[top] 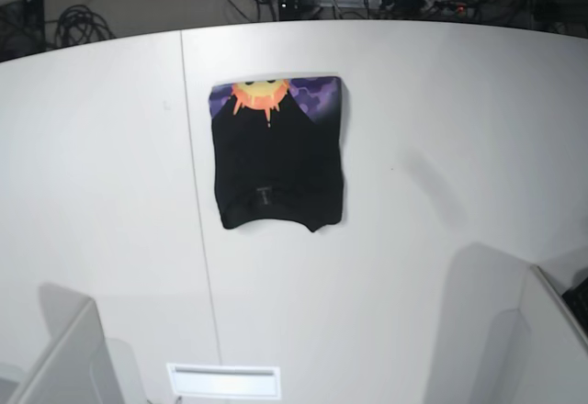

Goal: Fold the T-shirt properly

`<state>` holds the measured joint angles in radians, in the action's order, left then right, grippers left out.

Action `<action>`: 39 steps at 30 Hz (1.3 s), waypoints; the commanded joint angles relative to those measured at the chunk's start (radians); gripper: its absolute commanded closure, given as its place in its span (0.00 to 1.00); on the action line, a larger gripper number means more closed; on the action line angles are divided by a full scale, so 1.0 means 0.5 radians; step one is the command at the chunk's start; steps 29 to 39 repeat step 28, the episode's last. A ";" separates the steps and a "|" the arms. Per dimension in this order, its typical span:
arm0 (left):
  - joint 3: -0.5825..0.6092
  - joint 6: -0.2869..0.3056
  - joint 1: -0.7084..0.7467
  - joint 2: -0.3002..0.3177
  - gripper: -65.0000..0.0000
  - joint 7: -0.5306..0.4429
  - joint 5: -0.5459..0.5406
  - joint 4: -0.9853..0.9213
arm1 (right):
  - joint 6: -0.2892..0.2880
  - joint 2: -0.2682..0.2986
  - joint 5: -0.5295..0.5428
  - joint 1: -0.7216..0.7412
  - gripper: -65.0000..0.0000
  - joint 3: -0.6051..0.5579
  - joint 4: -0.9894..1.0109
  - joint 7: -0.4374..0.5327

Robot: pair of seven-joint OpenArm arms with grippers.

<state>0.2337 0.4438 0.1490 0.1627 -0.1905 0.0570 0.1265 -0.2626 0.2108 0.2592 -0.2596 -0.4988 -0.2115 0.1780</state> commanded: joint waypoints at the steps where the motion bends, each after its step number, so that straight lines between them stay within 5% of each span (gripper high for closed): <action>1: 0.004 -0.027 0.007 -0.011 1.00 -0.013 0.001 0.000 | -0.026 -0.024 -0.004 0.021 1.00 -0.004 0.109 0.109; 8: 0.004 -0.186 -0.029 -0.038 1.00 -0.013 0.004 0.000 | -0.022 -0.138 -0.001 0.140 1.00 -0.004 0.213 0.232; 39: 0.025 -0.186 -0.036 -0.020 1.00 -0.013 0.016 0.009 | -0.016 -0.202 -0.001 0.159 1.00 -0.001 0.213 0.238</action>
